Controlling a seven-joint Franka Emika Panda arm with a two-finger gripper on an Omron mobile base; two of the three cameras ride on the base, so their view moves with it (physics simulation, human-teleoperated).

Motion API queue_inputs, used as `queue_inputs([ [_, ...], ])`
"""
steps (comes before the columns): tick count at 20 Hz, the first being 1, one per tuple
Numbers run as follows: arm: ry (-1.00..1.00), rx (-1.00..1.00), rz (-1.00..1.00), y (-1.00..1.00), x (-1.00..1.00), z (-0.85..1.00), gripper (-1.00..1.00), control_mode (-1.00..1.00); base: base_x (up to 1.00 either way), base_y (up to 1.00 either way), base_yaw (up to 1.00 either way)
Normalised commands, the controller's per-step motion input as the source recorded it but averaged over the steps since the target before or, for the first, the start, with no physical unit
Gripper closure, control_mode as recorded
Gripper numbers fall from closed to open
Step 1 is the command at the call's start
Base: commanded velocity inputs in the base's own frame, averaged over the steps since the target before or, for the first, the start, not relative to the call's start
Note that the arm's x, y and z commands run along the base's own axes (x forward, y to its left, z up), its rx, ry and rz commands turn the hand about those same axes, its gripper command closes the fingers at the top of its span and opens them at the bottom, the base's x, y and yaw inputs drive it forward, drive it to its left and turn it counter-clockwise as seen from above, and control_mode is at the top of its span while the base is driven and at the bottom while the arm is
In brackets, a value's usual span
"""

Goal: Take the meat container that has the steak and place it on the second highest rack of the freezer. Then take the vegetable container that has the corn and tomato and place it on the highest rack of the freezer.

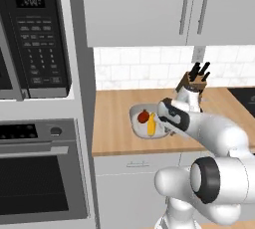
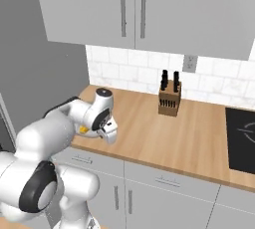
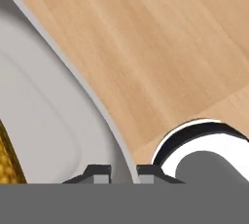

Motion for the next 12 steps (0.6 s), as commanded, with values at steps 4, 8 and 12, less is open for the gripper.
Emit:
queue_inputs([
  [4, 0.00, 0.00, -0.08, -0.29, -0.42, 0.98, 1.00, -1.00, 0.00, 0.00, 0.00],
  [8, 0.00, 0.00, -0.08, -0.40, -0.62, 0.89, 1.00, -1.00, 0.00, 0.00, 0.00],
  [12, 0.00, 0.00, -0.08, -0.48, -0.88, 0.56, 1.00, -1.00, 0.00, 0.00, 0.00],
])
